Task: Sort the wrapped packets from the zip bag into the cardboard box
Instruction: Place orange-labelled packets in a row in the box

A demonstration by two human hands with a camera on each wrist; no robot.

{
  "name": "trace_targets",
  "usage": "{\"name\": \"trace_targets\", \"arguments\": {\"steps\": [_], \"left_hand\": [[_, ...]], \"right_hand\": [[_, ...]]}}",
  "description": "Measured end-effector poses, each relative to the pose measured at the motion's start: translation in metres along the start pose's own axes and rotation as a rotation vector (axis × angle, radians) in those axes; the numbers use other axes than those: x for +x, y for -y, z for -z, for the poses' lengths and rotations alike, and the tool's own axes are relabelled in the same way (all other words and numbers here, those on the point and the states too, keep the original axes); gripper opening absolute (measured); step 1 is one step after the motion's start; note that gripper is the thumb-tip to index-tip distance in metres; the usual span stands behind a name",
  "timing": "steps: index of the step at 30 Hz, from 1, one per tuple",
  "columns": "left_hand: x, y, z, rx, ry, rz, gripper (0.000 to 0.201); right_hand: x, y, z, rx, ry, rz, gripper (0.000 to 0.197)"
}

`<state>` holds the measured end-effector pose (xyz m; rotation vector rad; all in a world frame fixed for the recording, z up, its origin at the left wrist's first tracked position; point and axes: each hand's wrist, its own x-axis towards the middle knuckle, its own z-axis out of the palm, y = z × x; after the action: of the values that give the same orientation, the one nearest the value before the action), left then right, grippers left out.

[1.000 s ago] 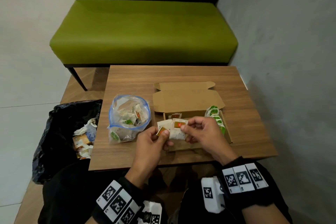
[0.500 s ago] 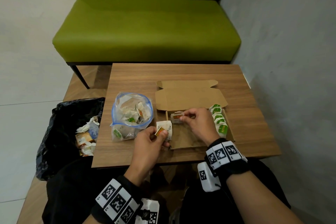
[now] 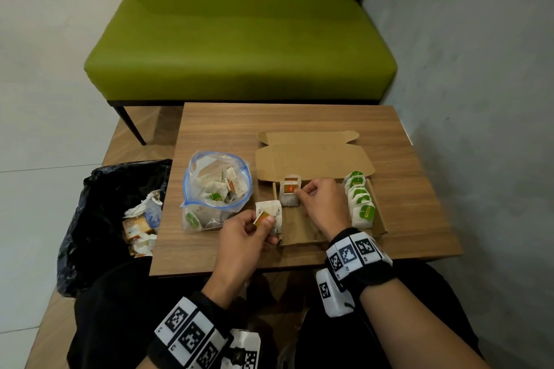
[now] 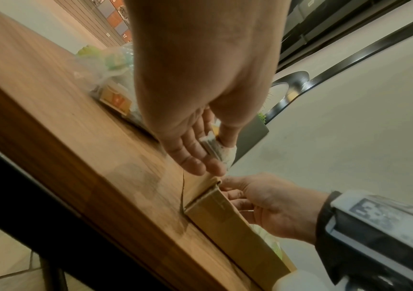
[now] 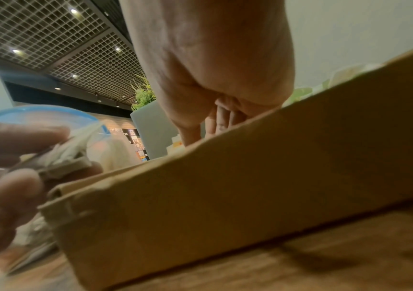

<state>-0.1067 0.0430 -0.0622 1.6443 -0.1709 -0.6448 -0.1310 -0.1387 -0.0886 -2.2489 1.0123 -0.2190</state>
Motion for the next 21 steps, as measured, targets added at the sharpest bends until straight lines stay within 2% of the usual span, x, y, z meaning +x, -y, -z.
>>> {"name": "trace_targets", "arguments": {"steps": [4, 6, 12, 17, 21], "left_hand": [[0.0, 0.002, 0.001, 0.006, 0.003, 0.002, 0.011], [0.0, 0.002, 0.001, 0.009, 0.002, 0.001, 0.011], [0.001, 0.002, 0.002, 0.006, 0.009, -0.004, 0.012], [0.001, 0.0, 0.0, 0.016, 0.008, -0.037, 0.012], [0.002, -0.005, -0.004, 0.021, 0.036, -0.074, 0.012]], "right_hand": [[-0.002, 0.003, 0.001, -0.121, -0.007, 0.038, 0.032], [-0.002, 0.005, 0.001, -0.136, 0.016, 0.064, 0.031], [-0.002, 0.006, 0.001, -0.094, 0.017, 0.066, 0.033], [-0.004, 0.003, 0.004, -0.061, 0.082, 0.061, 0.031], [-0.011, 0.003, 0.017, 0.111, 0.022, 0.012, 0.023]]}}
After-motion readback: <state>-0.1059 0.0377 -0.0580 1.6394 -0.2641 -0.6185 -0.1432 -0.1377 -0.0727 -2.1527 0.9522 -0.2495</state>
